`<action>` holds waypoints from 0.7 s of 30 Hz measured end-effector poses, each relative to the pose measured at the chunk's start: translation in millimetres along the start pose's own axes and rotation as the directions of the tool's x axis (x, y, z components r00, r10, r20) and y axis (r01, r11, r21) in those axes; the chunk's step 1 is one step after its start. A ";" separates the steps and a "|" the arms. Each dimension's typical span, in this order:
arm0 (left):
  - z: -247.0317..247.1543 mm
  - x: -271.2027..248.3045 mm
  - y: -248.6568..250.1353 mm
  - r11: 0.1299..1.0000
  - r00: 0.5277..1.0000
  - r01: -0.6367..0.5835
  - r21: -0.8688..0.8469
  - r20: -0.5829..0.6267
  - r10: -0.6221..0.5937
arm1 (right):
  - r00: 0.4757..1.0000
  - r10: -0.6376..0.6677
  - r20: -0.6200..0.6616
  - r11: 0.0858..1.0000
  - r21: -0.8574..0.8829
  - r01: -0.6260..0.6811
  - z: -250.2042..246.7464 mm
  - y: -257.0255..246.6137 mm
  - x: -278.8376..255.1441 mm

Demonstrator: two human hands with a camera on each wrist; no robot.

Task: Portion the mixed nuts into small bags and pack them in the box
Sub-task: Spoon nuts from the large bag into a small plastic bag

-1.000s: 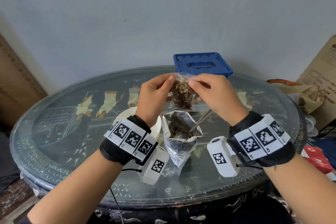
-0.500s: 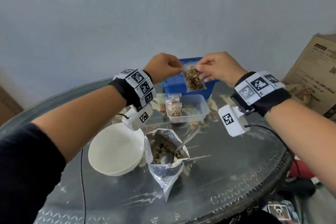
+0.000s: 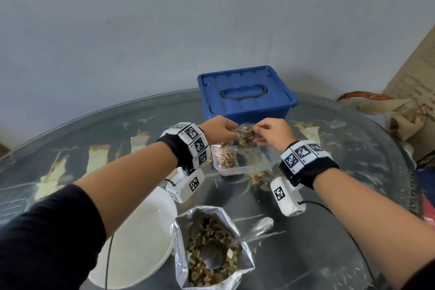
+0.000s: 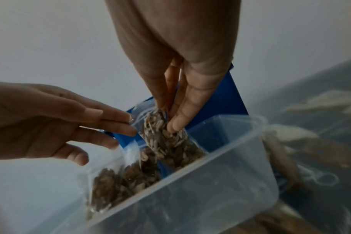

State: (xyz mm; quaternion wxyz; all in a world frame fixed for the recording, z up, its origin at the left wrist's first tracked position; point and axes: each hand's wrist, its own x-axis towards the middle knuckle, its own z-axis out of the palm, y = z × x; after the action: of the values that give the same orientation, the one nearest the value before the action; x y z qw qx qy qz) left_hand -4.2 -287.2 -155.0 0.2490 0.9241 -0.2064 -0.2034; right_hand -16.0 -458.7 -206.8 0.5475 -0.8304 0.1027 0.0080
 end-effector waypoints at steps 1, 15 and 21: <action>2.4 3.7 -3.8 1.000 0.999 0.017 0.024 0.031 -0.018 | 1.000 0.018 0.003 1.000 0.011 -0.018 3.8 5.1 4.2; 8.8 11.7 -14.6 0.998 0.999 0.031 0.053 -0.013 -0.030 | 0.994 0.095 -0.044 0.993 0.068 -0.092 20.3 14.3 17.6; -8.0 -16.1 -17.7 1.000 0.997 0.000 0.011 -0.075 0.001 | 0.996 -0.014 -0.089 0.991 -0.137 0.001 4.3 2.5 -8.1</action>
State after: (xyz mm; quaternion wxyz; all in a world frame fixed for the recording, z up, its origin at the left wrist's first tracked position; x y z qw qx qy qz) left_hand -8.9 -262.5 -153.9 0.2514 0.9324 -0.1985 -0.1675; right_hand -24.0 -454.4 -209.8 0.4841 -0.8659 0.1234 -0.0245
